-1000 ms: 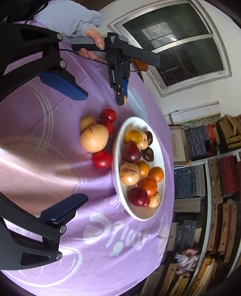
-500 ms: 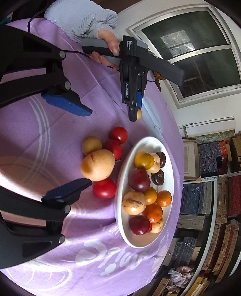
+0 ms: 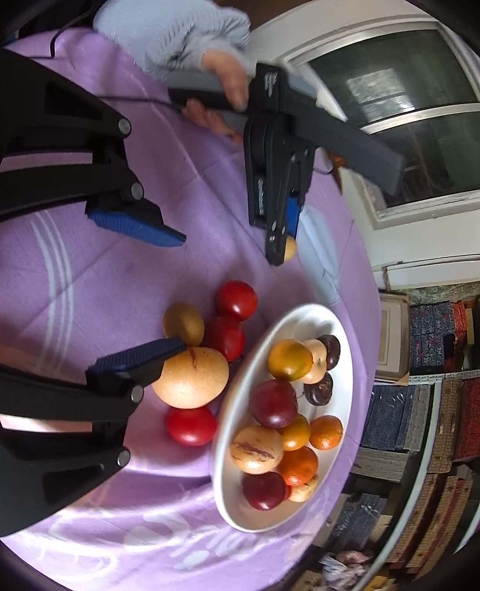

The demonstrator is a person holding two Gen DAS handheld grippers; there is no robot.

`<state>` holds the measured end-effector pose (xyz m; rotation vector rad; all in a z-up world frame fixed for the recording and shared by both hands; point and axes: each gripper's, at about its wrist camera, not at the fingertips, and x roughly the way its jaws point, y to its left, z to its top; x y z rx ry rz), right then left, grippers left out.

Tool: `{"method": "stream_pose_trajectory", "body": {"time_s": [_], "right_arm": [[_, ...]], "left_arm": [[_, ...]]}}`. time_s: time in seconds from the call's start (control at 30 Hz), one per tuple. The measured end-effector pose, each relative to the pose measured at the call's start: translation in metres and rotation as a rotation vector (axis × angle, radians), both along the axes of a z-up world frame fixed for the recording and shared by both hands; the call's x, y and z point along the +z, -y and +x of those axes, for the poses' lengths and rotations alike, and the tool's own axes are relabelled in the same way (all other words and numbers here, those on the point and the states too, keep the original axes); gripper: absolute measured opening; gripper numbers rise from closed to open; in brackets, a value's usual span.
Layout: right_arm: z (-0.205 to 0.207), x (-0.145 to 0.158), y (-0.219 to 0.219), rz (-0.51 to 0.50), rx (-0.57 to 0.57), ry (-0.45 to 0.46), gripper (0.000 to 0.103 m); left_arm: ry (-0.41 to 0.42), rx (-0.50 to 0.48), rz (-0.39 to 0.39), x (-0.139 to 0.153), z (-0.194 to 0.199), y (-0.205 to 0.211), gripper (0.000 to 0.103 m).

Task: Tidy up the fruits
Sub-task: 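Hold the tan fruit in the left tool while the right tool grasps a small olive-brown fruit, then carry the tan and olive-brown fruits onto the white plate and open both tools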

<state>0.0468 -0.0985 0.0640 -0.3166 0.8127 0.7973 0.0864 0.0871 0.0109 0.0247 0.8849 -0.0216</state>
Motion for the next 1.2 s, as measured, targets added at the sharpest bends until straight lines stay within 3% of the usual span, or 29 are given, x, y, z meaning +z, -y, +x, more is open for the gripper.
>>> {"method": "stream_pose_trajectory", "body": {"time_s": [0.07, 0.2, 0.33, 0.43, 0.5, 0.57, 0.6, 0.67, 0.7, 0.97, 1.2], "right_arm": [[-0.001, -0.006, -0.012, -0.073, -0.009, 0.048, 0.048], [0.006, -0.005, -0.016, -0.011, 0.021, -0.003, 0.047], [0.006, -0.007, -0.019, -0.028, 0.027, -0.005, 0.047], [0.01, -0.008, -0.015, -0.013, 0.019, -0.031, 0.047], [0.012, -0.009, -0.012, -0.001, 0.02, -0.06, 0.045], [0.014, -0.01, -0.01, 0.01, 0.016, -0.076, 0.036], [0.015, -0.011, -0.009, 0.013, 0.016, -0.087, 0.029], [0.015, -0.011, -0.007, 0.019, 0.017, -0.094, 0.029], [0.015, -0.011, -0.007, 0.016, 0.018, -0.093, 0.029], [0.005, -0.014, 0.0, 0.025, 0.024, -0.101, 0.029], [-0.019, 0.004, 0.045, 0.134, -0.043, -0.087, 0.029]], "left_arm": [[0.0, 0.0, 0.0, 0.0, 0.0, 0.0, 0.03], [-0.001, -0.009, 0.004, -0.001, 0.0, 0.002, 0.039], [-0.006, -0.005, -0.014, -0.002, 0.0, -0.001, 0.049], [-0.005, -0.011, 0.009, -0.002, 0.0, 0.003, 0.051], [-0.004, -0.011, -0.012, -0.002, -0.001, 0.0, 0.051], [-0.002, -0.015, -0.024, -0.002, -0.001, -0.002, 0.05], [0.0, -0.021, -0.027, -0.002, -0.001, -0.001, 0.042], [0.004, -0.029, -0.024, -0.001, -0.002, 0.0, 0.031], [0.008, -0.031, -0.022, 0.0, -0.003, 0.0, 0.03], [0.037, -0.035, -0.001, 0.004, -0.008, 0.005, 0.028], [0.117, -0.035, 0.019, 0.016, -0.029, 0.018, 0.027]]}}
